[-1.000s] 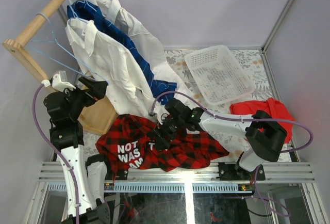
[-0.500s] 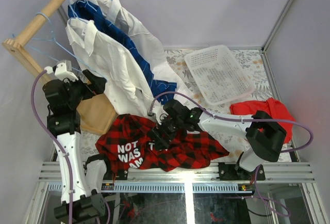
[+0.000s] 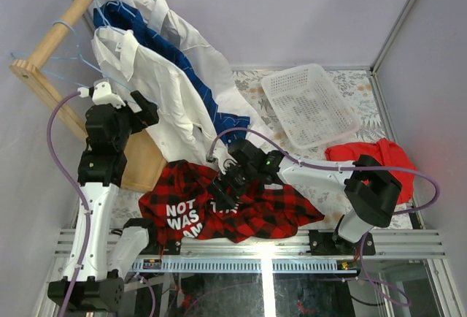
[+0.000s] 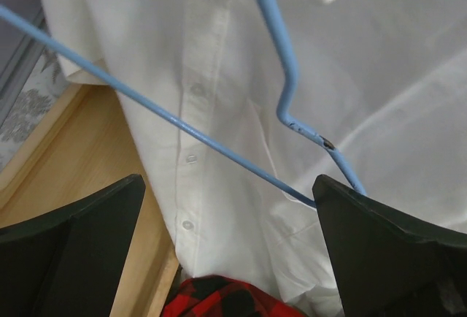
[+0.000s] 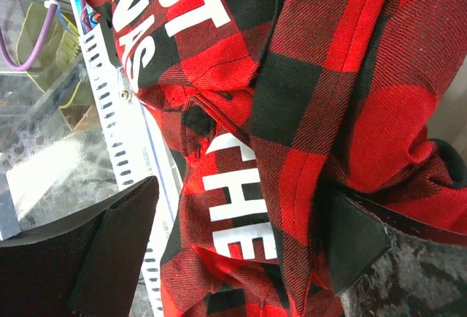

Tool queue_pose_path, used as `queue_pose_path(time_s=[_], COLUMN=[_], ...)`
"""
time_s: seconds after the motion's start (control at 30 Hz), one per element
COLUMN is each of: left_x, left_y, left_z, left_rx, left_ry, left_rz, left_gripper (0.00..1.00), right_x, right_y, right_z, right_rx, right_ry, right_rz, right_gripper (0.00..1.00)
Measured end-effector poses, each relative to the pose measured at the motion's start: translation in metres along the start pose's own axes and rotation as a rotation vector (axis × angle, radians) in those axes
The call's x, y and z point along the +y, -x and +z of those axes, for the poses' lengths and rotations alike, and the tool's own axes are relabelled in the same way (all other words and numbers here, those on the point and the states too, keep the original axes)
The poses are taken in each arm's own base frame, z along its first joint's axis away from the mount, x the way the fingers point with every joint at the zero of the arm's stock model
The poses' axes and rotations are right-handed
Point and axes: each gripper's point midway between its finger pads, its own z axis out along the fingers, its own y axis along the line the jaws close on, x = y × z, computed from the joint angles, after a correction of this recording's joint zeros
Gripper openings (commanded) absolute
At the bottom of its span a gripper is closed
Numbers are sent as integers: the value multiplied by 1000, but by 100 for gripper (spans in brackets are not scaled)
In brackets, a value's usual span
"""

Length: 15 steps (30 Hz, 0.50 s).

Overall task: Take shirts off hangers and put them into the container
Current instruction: Place the hanger at the clothesline.

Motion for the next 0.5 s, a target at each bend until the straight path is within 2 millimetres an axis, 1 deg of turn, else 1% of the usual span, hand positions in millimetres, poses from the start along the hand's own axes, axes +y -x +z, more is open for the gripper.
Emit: queue_pose_path(time_s=[0.1,0.17,0.23,0.3,0.37,0.5], left_x=[10,13,11,3,1,8], left_y=[-3,-6,-9,-12,-13,-13], left_z=[-3,-12,-23,-29,-30,-19], left_rx=[-23,-43,-71,-85,-79,-61], left_ry=[78,95,77,27,20,65], left_rz=[-31,-63,-92,-97,-93,-84], left_gripper=[100,100,100,100,100,100], right_x=[0,-1,-3,-3,-5,-8], right_y=[1,1,1,0,-1,-6], right_z=[0,0,1,2,4,8], right_rx=[-1,-2,-2,1,7,25], right_ry=[-1,-8,-14,-16,-17,-20], right_rz=[3,4,6,8,13,26], right_gripper=[92,92,92,92,92,92])
